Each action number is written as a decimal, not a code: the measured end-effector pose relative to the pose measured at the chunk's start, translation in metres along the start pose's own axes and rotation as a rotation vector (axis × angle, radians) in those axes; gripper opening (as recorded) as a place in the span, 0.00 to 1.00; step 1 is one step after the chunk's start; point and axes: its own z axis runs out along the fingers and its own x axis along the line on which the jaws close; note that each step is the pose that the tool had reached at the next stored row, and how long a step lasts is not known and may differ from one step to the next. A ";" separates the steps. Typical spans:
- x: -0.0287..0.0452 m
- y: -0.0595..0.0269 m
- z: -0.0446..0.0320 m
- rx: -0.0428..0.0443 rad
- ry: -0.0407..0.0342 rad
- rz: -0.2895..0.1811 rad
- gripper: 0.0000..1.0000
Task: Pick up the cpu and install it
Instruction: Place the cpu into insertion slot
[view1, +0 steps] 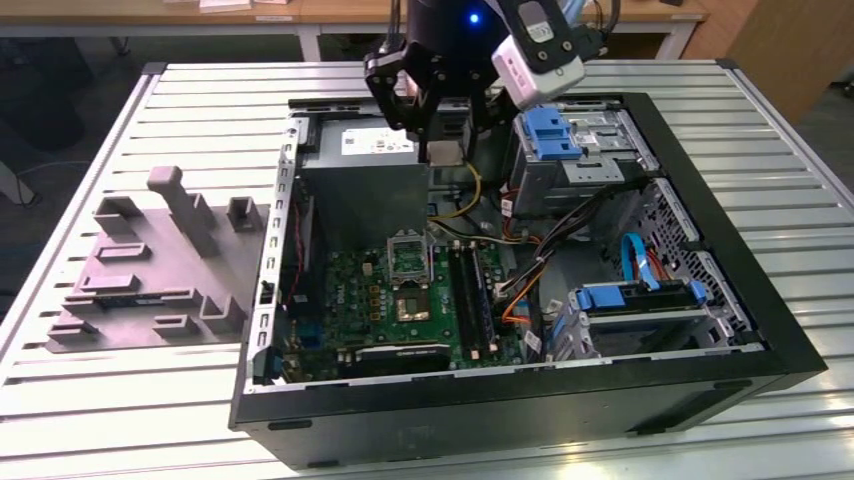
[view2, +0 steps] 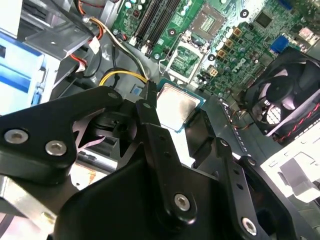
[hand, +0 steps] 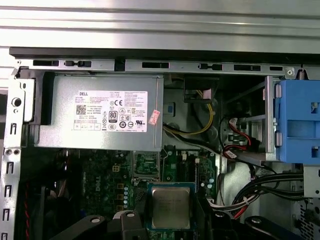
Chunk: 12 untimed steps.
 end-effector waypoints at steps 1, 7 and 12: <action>0.0000 -0.0007 0.0010 0.0001 0.0000 0.000 0.47; -0.0010 -0.0034 0.0055 0.0003 0.0001 0.000 0.47; -0.0010 -0.0039 0.0057 0.0003 0.0001 0.000 0.47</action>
